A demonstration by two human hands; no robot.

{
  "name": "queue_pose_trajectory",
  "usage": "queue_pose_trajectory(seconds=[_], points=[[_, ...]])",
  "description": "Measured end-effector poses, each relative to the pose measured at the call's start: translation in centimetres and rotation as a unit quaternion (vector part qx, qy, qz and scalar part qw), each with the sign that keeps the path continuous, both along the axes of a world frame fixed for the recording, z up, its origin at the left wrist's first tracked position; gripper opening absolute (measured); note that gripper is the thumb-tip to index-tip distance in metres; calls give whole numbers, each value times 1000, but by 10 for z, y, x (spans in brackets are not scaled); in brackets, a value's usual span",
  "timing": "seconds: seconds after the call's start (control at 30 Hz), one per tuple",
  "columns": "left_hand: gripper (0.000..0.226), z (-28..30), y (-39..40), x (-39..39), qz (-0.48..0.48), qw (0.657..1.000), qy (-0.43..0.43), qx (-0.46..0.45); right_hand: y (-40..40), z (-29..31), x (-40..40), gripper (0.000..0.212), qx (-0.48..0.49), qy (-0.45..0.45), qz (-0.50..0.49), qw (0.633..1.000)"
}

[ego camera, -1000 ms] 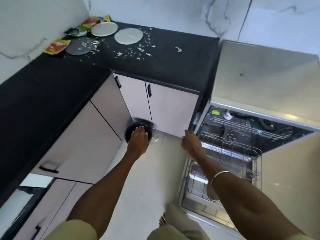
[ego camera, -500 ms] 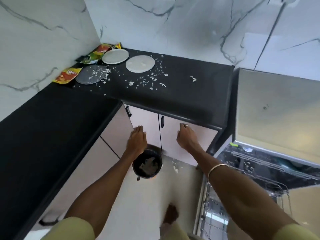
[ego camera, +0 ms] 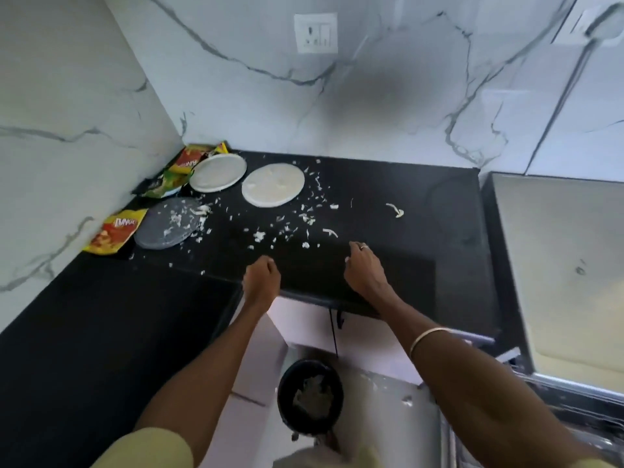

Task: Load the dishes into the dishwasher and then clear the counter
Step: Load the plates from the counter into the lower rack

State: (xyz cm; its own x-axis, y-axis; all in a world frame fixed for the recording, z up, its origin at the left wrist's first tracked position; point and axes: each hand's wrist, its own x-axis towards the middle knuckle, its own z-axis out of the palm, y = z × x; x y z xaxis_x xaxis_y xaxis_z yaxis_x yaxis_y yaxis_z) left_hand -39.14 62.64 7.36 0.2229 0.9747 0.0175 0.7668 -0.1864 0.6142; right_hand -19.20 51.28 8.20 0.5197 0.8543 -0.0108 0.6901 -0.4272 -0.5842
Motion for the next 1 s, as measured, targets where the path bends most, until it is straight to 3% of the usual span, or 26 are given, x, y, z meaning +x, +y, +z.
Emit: queue_pose_trajectory(seconds=[0.2,0.5,0.7,1.0], points=[[29,24,95,36,82,995,5,-48,78,11,30,42,0,-1,-16,1000],[29,13,200,82,163,980,-7,-113,192,-6,86,39,-38,24,5,999],[23,-5,246,86,218,968,-21,-126,321,-18,114,43,-64,75,34,995],[42,-27,303,108,251,958,-49,-128,454,-48,117,80,-137,-39,51,989]])
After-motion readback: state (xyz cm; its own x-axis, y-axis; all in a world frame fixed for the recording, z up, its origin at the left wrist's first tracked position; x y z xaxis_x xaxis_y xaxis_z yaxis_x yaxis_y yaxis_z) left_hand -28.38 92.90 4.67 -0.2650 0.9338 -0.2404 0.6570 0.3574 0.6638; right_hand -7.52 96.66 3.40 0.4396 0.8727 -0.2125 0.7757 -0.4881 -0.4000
